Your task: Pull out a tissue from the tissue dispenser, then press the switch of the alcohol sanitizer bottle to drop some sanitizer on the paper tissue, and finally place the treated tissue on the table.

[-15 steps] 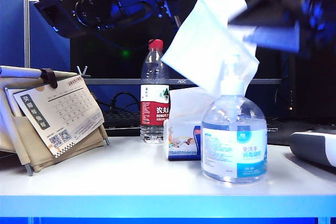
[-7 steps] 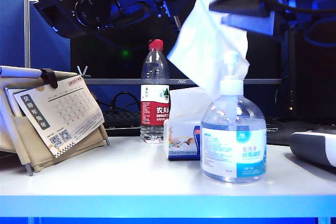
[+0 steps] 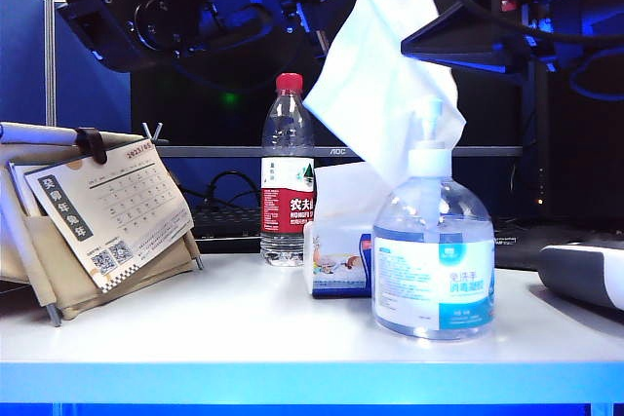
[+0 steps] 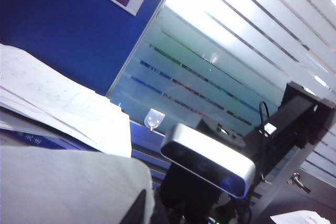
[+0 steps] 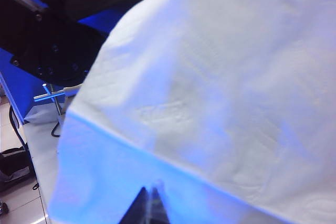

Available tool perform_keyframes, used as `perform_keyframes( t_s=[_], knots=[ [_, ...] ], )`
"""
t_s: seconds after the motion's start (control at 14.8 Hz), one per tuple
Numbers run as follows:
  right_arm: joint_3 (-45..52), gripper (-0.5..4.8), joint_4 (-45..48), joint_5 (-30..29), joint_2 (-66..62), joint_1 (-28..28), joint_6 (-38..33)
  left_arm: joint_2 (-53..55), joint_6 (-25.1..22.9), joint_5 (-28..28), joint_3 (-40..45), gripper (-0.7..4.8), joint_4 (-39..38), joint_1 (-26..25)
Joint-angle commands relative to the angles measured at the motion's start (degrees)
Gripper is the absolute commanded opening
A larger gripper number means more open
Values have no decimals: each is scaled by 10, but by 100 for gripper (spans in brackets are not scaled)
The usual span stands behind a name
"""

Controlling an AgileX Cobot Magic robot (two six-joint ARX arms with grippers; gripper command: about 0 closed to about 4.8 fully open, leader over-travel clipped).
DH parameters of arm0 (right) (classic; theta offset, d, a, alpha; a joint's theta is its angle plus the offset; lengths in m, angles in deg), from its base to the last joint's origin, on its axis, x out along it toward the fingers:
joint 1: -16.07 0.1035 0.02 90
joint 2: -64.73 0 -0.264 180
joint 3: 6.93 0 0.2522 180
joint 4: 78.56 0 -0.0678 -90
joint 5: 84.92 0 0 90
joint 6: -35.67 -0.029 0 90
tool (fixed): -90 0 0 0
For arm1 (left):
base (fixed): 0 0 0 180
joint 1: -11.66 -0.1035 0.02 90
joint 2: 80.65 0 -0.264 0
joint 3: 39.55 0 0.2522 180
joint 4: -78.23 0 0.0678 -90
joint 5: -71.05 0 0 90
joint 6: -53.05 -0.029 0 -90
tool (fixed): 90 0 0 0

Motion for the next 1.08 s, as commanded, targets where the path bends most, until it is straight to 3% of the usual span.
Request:
perform_keyframes(
  t_s=[0.07, 0.47, 0.81, 1.08],
  knots=[
    [-4, -6, -7, 27, 2, -2, 4, -3, 6, -7, -2, -6, 14, -5],
    [-5, -6, -5, 27, 31, -9, 11, -3, 8, -6, -3, -6, 13, -5],
    [-3, -6, -208, 40, 15, -8, 18, -3, 12, 0, -3, -6, 26, -5],
    [-3, -6, -162, 25, 25, -8, 13, -3, 18, 6, -3, -6, 28, -5]
  ],
)
